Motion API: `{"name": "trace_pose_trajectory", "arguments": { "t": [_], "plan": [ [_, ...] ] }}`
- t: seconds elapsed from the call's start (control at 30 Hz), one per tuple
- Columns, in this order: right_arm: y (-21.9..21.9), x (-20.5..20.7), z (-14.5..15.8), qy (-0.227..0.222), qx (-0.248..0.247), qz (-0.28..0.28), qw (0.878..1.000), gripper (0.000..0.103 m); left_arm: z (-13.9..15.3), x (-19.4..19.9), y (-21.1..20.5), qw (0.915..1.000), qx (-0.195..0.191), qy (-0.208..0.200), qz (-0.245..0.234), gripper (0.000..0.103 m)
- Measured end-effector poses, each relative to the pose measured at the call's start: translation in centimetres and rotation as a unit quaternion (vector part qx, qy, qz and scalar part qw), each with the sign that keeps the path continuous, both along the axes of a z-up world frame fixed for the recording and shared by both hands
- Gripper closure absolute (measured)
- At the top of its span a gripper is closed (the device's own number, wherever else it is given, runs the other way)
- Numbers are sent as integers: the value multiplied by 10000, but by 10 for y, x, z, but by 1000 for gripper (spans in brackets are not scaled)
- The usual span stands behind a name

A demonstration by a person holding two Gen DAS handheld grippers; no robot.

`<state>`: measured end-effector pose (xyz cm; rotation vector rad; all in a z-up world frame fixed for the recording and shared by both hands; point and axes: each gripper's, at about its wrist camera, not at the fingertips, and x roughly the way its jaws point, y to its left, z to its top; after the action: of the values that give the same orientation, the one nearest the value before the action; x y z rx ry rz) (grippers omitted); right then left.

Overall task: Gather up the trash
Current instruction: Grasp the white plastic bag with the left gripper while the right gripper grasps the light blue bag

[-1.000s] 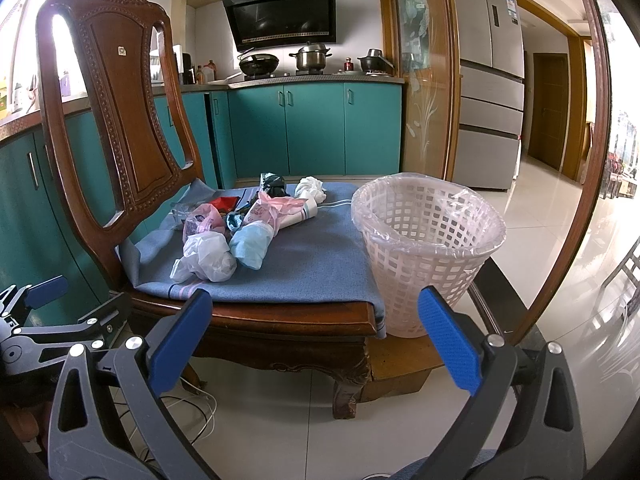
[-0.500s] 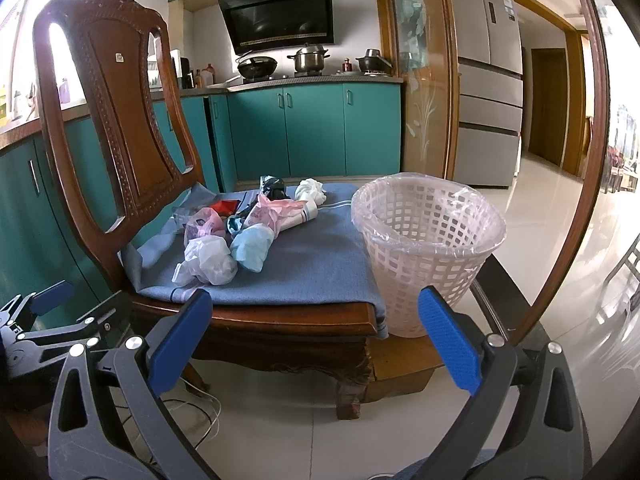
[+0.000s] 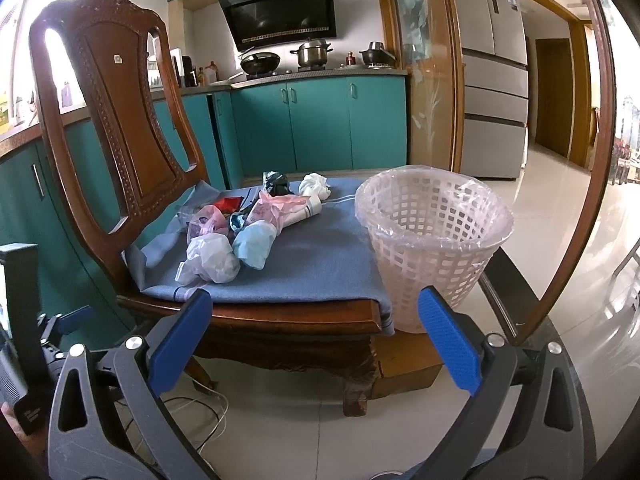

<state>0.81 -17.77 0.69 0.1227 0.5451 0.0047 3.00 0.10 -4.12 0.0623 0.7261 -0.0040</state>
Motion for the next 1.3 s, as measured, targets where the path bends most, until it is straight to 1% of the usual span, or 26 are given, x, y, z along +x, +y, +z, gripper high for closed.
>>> {"name": "trace_pose_trajectory", "arguments": {
  "t": [0.07, 0.13, 0.2, 0.33, 0.4, 0.53, 0.57, 0.6, 0.63, 0.67, 0.7, 0.73, 0.77, 0.8, 0.87, 0.93, 0.97, 1.0, 1.07, 1.1, 1.13, 1.23, 1.27, 1.3],
  "plan": [
    [-2, 3, -1, 32, 70, 16, 10000, 3, 2, 8, -5, 9999, 65, 7, -133, 3],
    [-3, 8, -4, 82, 121, 45, 9999, 3, 4, 23, -10, 9995, 118, 107, -260, 3],
    [-3, 13, -5, 141, 140, 57, 9998, 3, 4, 37, -15, 9992, 205, 129, -311, 3],
    [-5, 30, -12, 368, 261, 163, 9988, 3, 5, 76, -20, 9985, 57, 195, -509, 3],
    [-7, 40, -15, 499, 379, 249, 9977, 3, 2, 96, -23, 9986, 125, 198, -480, 3],
    [-13, 60, -17, 678, 643, 366, 9949, 3, -14, 132, -27, 9976, 289, 420, -467, 4],
    [-14, 66, -16, 687, 704, 386, 9944, 3, -20, 140, -29, 9968, 352, 492, -515, 7],
    [-14, 71, -15, 677, 694, 389, 9945, 3, -23, 144, -30, 9963, 414, 533, -533, 15],
    [-11, 78, -12, 659, 652, 437, 9947, 3, -29, 151, -31, 9953, 503, 622, -547, 19],
    [-8, 85, -11, 667, 627, 495, 9946, 3, -34, 156, -30, 9948, 465, 715, -552, 30],
    [-4, 92, -10, 707, 615, 558, 9940, 3, -37, 160, -27, 9946, 347, 803, -554, 48],
    [-1, 99, -10, 749, 641, 621, 9932, 3, -40, 164, -23, 9942, 194, 896, -554, 54],
    [2, 106, -11, 797, 667, 674, 9923, 3, -39, 164, -20, 9941, 121, 921, -563, 62],
    [4, 113, -12, 847, 678, 715, 9915, 3, -37, 163, -18, 9941, 62, 917, -578, 72],
    [10, 133, -19, 990, 689, 788, 9896, 3, -26, 154, -12, 9950, -49, 815, -581, 76],
    [15, 154, -30, 1205, 832, 839, 9857, 3, -7, 135, -1, 9963, -174, 571, -611, 76],
    [16, 163, -35, 1320, 912, 841, 9835, 3, 1, 126, 4, 9970, -208, 411, -620, 76],
    [18, 174, -43, 1453, 1068, 873, 9797, 3, 13, 116, 11, 9975, -245, 138, -647, 78],
    [24, 191, -53, 1583, 1198, 879, 9761, 3, 29, 106, 24, 9978, -282, -263, -541, 82],
    [29, 199, -60, 1674, 1215, 895, 9743, 3, 34, 104, 29, 9974, -354, -400, -480, 84],
    [33, 204, -64, 1740, 1248, 938, 9723, 3, 39, 103, 39, 9965, -518, -549, -352, 85],
    [52, 215, -76, 1773, 1169, 1080, 9712, 7, 43, 106, 56, 9943, -859, -604, -179, 88],
    [57, 218, -80, 1832, 1142, 1130, 9699, 12, 44, 107, 57, 9942, -864, -608, -183, 88],
    [61, 220, -84, 1909, 1143, 1175, 9678, 26, 45, 108, 57, 9942, -849, -632, -190, 88]
  ]
}}
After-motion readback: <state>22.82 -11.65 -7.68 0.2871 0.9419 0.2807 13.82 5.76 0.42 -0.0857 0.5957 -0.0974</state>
